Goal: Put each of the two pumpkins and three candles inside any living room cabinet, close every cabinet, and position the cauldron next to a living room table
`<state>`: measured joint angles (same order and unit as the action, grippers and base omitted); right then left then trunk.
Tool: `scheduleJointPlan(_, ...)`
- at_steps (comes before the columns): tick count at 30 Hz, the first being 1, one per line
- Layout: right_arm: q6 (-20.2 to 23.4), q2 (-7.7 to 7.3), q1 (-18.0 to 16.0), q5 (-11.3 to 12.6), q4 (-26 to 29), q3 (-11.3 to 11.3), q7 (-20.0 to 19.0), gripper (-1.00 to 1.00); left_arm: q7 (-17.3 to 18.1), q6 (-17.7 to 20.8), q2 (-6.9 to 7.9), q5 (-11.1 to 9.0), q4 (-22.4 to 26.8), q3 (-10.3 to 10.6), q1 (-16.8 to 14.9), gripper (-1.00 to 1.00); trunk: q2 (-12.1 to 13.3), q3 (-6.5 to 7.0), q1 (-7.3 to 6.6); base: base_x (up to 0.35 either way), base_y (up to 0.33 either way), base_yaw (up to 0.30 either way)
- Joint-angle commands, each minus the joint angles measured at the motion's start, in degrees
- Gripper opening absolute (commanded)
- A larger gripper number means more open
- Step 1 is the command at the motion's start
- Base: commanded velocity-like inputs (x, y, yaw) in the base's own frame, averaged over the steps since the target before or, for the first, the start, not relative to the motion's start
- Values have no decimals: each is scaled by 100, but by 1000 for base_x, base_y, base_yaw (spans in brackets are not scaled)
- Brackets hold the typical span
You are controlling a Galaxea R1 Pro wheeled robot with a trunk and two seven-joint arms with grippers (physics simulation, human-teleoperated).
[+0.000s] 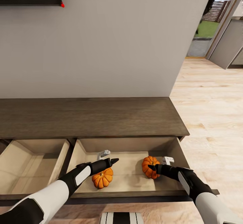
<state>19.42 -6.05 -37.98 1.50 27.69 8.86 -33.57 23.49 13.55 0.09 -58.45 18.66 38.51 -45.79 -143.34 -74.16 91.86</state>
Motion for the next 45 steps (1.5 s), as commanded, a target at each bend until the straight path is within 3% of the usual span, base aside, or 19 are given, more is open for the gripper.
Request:
scheduleJointPlan(1, 0, -1, 1, -1, 0, -5, 0, 100, -4, 15, 8, 5, -18, 12, 0, 100, 2, 23, -2, 0, 0, 0)
scheduleJointPlan(6, 309, -1, 1, -1, 7, -15, -6, 100, -3, 60, 25, 9, -36, 32, -8, 100, 8, 134, -15, 0, 0, 0)
scheduleJointPlan(10, 496, -17, 1, -15, 1, -17, -629, 100, -2, 87, 28, 9, -37, 67, -9, 100, 108, 212, -73, -23, 0, 0)
scheduleJointPlan(16, 521, -55, 1, -18, 9, -4, -840, 100, 6, 95, 40, 11, -24, 69, -11, 100, 349, 320, -204, -157, 31, 0)
scheduleJointPlan(19, 661, -114, 1, -19, 16, 7, -1189, 100, 28, 119, 53, 10, 13, 69, -21, 100, 469, 374, -270, -20, 5, 0)
scheduleJointPlan(22, 779, -288, 1, -17, 36, 25, -1588, 100, 43, 314, 134, 8, 60, 62, -33, 100, 589, 427, -336, -5, 1, 0)
scheduleJointPlan(24, 958, -501, 1, -8, 121, 36, -1835, 100, 53, 623, 265, 9, 188, 52, -39, 100, 670, 463, -380, -1, 0, 0)
scheduleJointPlan(26, 1254, -768, 1, 2, 286, 63, -2282, 100, 58, 913, 555, 4, 644, 55, -40, 100, 750, 499, -424, 0, 0, 0)
scheduleJointPlan(29, 1379, -1006, 1, 1, 446, 202, -3166, 100, 68, 1090, 834, -8, 1164, 66, -22, 100, 870, 553, -490, 0, 0, 0)
scheduleJointPlan(32, 1413, -1211, 1, 14, 471, 233, -3474, 100, 169, 1501, 887, -2, 1278, 65, -18, 100, 990, 607, -556, -3, 0, 0)
scheduleJointPlan(37, 1513, -1345, 1, 27, 474, 238, -3543, 100, 522, 1803, 908, 6, 1309, 60, -26, 100, 1191, 697, -666, -188, 56, 0)
scheduleJointPlan(45, 1598, -1363, 1, 23, 473, 239, -3551, 100, 586, 1826, 891, 9, 1307, 68, -26, 100, 1512, 840, -841, -296, 101, 0)
